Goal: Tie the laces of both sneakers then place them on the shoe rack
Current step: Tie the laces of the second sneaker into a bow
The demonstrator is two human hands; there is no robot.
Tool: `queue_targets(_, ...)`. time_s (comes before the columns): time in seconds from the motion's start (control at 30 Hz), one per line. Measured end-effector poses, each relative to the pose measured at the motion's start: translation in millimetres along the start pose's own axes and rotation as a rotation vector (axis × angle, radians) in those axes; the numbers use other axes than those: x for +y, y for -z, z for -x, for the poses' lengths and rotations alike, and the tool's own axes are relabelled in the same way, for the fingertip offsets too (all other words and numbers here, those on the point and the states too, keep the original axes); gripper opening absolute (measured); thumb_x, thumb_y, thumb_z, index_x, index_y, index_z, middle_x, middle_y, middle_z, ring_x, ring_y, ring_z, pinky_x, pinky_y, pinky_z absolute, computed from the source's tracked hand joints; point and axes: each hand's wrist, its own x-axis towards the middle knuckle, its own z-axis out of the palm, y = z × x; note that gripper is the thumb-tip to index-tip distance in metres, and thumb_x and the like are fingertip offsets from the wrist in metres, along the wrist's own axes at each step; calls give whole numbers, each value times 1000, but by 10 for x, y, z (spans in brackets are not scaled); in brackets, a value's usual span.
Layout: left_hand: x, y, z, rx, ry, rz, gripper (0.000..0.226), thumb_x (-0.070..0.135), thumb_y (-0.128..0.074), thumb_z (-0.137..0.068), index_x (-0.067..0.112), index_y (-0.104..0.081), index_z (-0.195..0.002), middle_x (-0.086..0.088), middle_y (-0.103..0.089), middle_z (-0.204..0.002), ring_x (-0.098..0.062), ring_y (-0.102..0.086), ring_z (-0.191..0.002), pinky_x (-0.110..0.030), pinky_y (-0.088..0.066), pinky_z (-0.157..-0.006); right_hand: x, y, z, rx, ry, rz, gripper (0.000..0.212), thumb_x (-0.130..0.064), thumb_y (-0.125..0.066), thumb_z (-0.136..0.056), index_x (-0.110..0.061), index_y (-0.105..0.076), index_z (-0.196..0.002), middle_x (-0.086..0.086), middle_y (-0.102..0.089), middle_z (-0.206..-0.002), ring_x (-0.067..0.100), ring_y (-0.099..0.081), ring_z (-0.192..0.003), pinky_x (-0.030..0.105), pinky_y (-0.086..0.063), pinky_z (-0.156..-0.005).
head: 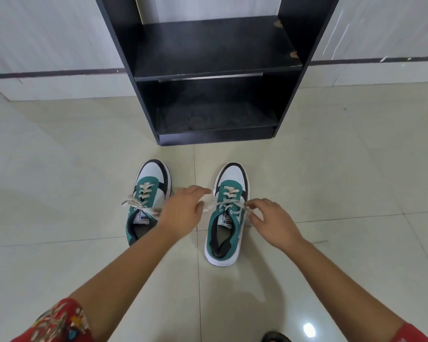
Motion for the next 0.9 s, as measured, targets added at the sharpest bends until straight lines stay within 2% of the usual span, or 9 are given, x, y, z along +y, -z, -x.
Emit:
queue_targets(0.07, 100, -93, -38, -28, -21, 155, 36, 12, -44, -93, 27, -55, -124, 4, -57, -130, -17, -55, -112, -34, -49, -92, -104, -63, -44, 0, -10, -82, 28, -28, -50, -90, -20, -59, -116, 3, -64, -113, 23, -58, -104, 34, -47, -85)
queue_targets(0.13, 150, -148, -79, -45, 5, 246, 25, 18, -49, -93, 25, -62, -114, 5, -61, -123, -14, -57, -109, -33, -49, -90, -140, -123, -75, 9, -32, -49, 20, -30, -55, -87, -19, -61, -103, 2, -67, -101, 23, -62, -95, 35, -49, -78)
queue_targets(0.27, 151, -159, -110, 16, 90, 144, 12, 25, -50, -93, 20, -61, -97, 5, -64, -107, -14, -61, -88, -32, -52, -75, -114, -63, -100, 36, -60, -95, 13, -33, -61, -85, -22, -66, -81, -5, -64, -68, 17, -59, -68, 29, -43, -61)
queue_targets(0.4, 56, -107, -21, 121, 169, 164, 11, 20, -46, -94, 17, -57, -95, 5, -60, -95, -17, -60, -79, -31, -48, -69, -54, 71, -42, -22, -94, -248, 20, -29, -57, -89, -24, -70, -75, -8, -61, -60, 2, -53, -53, 22, -38, -55)
queue_targets(0.6, -234, -81, 110, 174, 60, -435, 5, 11, -64, -79, 14, -62, -75, -2, -63, -65, -24, -56, -58, -33, -46, -69, 40, 109, 35, -94, -281, -246, 23, -14, -53, -78, -19, -70, -64, -1, -70, -69, 16, -66, -70, 29, -45, -65)
queue_targets(0.67, -208, -88, 129, 100, 76, -535, 5, 9, -62, -77, 13, -62, -77, -2, -64, -68, -24, -57, -63, -36, -45, -77, 41, 88, 21, -105, -299, -234, 24, -15, -52, -77, -21, -70, -62, -4, -69, -66, 14, -64, -69, 29, -45, -64)
queue_targets(0.77, -149, -106, 132, -48, 103, -608, 17, 10, -45, -85, 14, -59, -95, -2, -65, -88, -24, -57, -85, -41, -34, -100, 32, 67, -16, -131, -308, -204, 24, -16, -52, -76, -23, -69, -61, -8, -65, -60, 10, -60, -64, 27, -40, -58)
queue_targets(0.83, -138, -78, 111, -92, 123, -585, 20, 15, -42, -88, 16, -58, -101, 0, -66, -94, -22, -57, -92, -43, -26, -108, 35, 58, -39, -185, -290, -152, 22, -20, -51, -78, -24, -69, -66, -7, -68, -64, 10, -62, -65, 27, -42, -59)
queue_targets(0.9, -136, -91, 96, -92, 116, -443, 22, 23, -43, -92, 21, -56, -110, 2, -67, -107, -21, -57, -104, -43, -24, -108, 22, 42, -49, -239, -230, -77, 16, -27, -52, -81, -24, -68, -79, -6, -72, -76, 15, -65, -74, 30, -49, -66)
